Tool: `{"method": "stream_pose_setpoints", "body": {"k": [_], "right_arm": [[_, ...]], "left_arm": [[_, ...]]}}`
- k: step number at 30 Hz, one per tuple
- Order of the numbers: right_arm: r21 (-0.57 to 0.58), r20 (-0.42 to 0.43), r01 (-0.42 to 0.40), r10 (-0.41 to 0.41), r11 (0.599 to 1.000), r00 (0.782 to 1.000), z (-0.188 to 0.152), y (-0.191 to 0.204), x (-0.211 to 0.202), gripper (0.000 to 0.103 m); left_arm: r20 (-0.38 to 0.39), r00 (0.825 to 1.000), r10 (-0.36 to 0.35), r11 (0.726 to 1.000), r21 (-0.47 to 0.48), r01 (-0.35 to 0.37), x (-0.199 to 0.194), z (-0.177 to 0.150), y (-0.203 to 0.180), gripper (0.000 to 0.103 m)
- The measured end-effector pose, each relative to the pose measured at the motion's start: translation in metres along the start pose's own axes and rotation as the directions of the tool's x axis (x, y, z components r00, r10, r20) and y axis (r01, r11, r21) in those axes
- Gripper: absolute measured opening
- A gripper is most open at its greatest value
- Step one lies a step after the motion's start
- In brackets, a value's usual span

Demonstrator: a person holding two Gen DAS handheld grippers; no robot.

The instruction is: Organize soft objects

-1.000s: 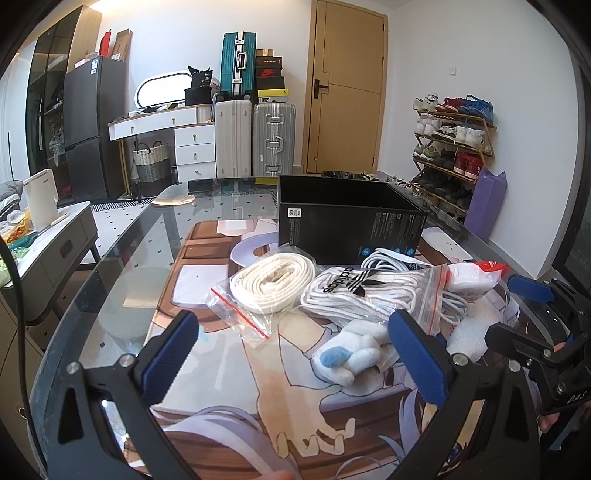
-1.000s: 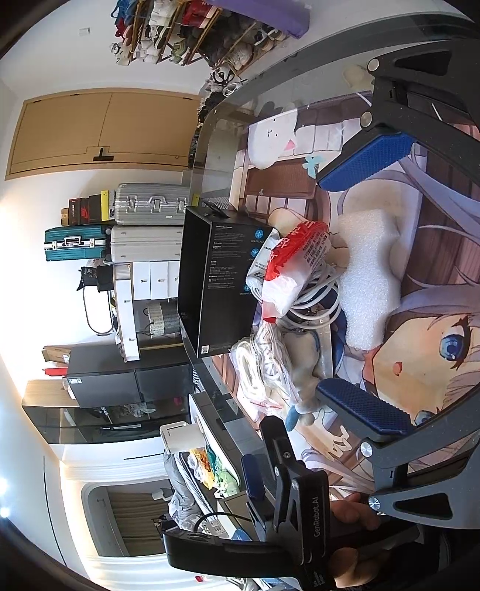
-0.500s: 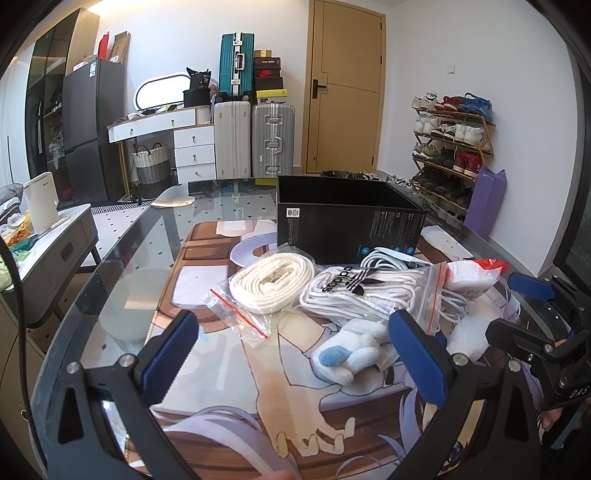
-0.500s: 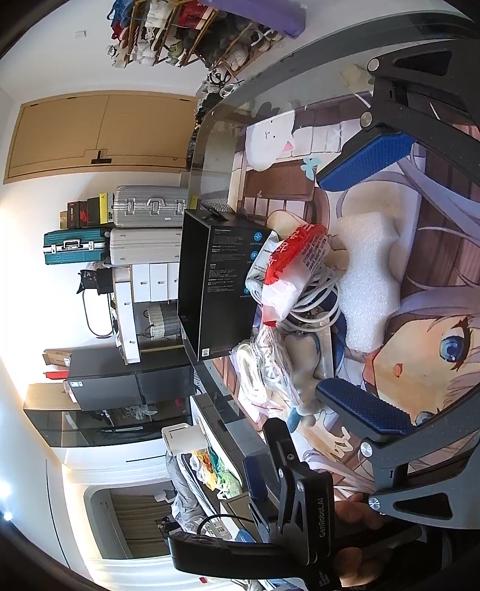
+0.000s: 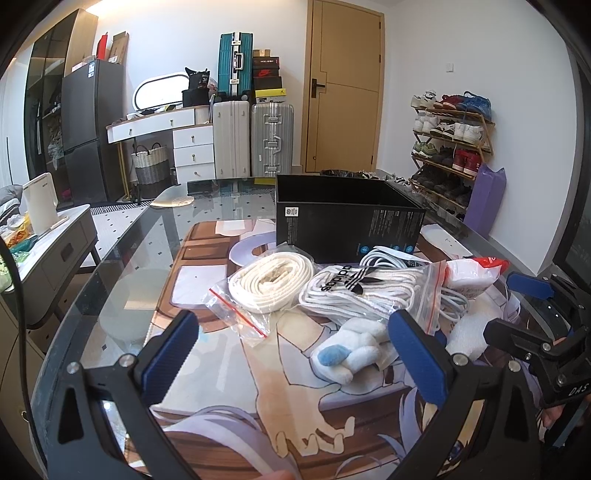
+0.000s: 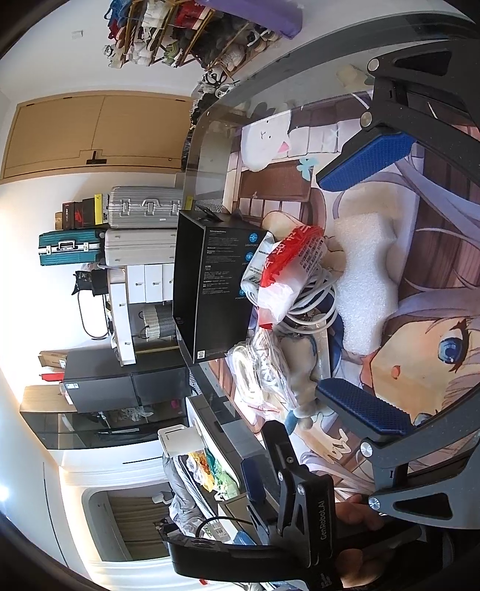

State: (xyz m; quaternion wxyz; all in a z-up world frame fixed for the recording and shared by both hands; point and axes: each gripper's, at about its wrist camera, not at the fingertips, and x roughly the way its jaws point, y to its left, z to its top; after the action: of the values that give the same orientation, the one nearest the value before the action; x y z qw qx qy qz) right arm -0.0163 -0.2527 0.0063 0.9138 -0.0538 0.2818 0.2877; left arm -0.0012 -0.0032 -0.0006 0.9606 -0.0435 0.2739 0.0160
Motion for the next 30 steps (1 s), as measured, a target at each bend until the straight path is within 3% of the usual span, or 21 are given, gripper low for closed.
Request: {"method": "stream_pose_setpoints", "body": {"k": [19,30], "right_arm": [[-0.006,-0.023,0.002,-0.002,1.000,1.000,0.0005,0.0030,-0.0012,0.103],[-0.011,-0.082,0.006,-0.007,1.000,0.997,-0.0004,0.0028,0.0037,0.103]], "left_arm": [[0.001,1.000,0.003,1.000,0.003,-0.003,0.0002,-0.0011,-0.0008,0.103],[0.001,1.000,0.004,1.000,0.004,-0.004,0.0002,-0.0011,-0.0012,0.103]]}}
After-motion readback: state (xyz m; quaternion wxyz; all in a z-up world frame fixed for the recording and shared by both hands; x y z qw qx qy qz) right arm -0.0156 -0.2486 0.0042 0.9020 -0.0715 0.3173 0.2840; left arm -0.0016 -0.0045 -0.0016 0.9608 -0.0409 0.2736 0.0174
